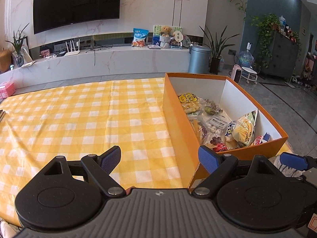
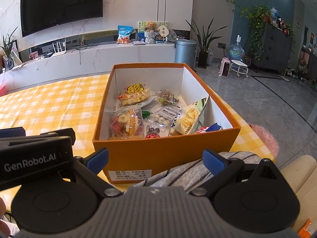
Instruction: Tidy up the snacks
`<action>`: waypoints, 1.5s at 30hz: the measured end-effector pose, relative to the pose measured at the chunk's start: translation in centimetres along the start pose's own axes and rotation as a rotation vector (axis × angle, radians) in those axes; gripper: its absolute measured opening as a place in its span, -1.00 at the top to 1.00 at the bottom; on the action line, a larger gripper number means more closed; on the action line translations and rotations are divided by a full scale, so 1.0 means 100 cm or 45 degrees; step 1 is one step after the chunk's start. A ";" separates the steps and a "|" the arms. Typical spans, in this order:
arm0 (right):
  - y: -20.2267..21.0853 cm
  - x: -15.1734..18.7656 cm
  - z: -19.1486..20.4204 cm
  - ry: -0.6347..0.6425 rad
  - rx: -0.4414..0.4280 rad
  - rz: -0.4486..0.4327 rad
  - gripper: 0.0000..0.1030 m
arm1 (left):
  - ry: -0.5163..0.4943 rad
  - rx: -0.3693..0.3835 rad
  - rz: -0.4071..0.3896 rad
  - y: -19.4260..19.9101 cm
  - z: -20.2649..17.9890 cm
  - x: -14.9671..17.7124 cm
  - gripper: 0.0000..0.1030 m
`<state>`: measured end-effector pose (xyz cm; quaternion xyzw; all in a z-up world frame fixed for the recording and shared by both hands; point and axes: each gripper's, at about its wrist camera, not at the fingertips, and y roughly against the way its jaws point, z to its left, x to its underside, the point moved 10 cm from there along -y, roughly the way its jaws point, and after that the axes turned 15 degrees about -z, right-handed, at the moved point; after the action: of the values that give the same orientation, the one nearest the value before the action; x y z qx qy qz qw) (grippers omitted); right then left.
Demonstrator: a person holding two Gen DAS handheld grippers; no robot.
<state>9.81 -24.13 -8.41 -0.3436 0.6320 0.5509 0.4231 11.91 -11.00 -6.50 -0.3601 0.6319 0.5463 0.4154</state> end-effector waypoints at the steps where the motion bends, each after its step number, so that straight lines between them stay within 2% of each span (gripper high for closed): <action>1: 0.000 0.000 0.000 0.002 0.000 0.000 -0.91 | 0.001 0.000 0.001 0.000 0.000 0.000 -0.99; 45: 0.000 0.003 0.008 0.052 -0.001 0.006 -0.91 | 0.023 -0.040 0.028 -0.001 0.007 0.008 -0.99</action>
<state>9.77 -23.36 -8.68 -0.3532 0.6412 0.5451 0.4087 11.76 -10.37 -7.35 -0.3646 0.6308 0.5575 0.3979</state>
